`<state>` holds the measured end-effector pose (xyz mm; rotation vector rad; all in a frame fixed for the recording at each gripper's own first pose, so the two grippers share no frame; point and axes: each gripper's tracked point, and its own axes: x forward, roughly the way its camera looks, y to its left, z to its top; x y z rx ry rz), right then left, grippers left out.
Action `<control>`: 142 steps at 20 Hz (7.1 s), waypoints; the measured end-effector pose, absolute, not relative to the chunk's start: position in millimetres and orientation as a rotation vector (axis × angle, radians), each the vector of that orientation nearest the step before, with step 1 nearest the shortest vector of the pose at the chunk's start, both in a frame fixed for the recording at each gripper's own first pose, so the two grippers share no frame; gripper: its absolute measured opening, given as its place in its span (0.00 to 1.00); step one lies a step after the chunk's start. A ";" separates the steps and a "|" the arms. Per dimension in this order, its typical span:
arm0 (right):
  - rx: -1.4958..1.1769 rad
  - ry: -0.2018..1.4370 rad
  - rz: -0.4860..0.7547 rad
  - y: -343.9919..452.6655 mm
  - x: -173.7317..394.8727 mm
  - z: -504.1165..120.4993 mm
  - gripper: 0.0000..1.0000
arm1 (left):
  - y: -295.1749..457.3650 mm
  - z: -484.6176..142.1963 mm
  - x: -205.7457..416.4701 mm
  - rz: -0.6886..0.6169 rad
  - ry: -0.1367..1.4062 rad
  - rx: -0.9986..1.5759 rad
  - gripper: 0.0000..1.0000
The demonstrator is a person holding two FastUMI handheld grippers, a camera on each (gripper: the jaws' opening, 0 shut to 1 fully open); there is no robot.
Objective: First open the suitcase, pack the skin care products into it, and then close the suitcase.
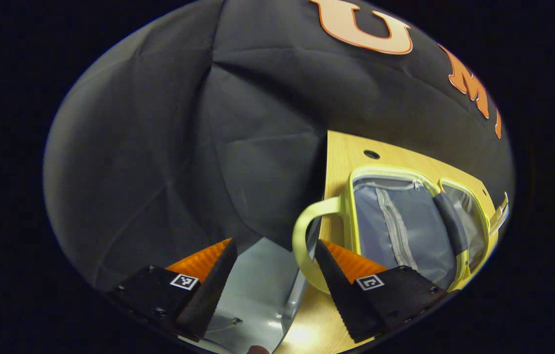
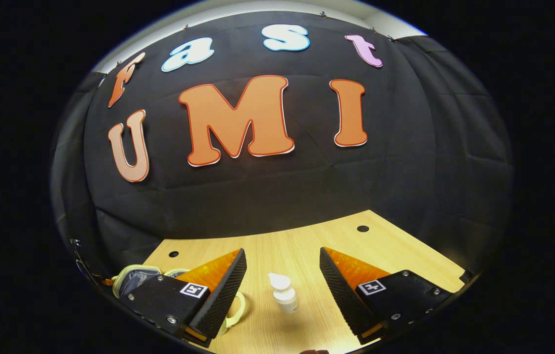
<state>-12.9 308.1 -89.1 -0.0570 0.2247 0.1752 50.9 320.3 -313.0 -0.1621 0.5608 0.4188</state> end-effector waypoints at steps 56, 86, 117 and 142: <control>-0.171 0.387 0.301 152.6 18.1 -188.2 0.95 | -281.6 -121.0 146.1 -0.158 0.335 0.041 0.60; -0.244 0.579 0.330 184.9 54.4 -279.0 0.37 | -119.5 -108.7 53.2 0.037 0.463 -0.040 0.60; 0.113 0.573 0.200 236.6 -20.8 -180.3 0.37 | -23.8 -272.1 125.2 -0.139 1.203 -0.024 0.60; -0.153 0.849 0.569 491.6 -79.0 -210.9 0.37 | 103.4 -29.2 63.7 -0.103 0.329 -0.064 0.99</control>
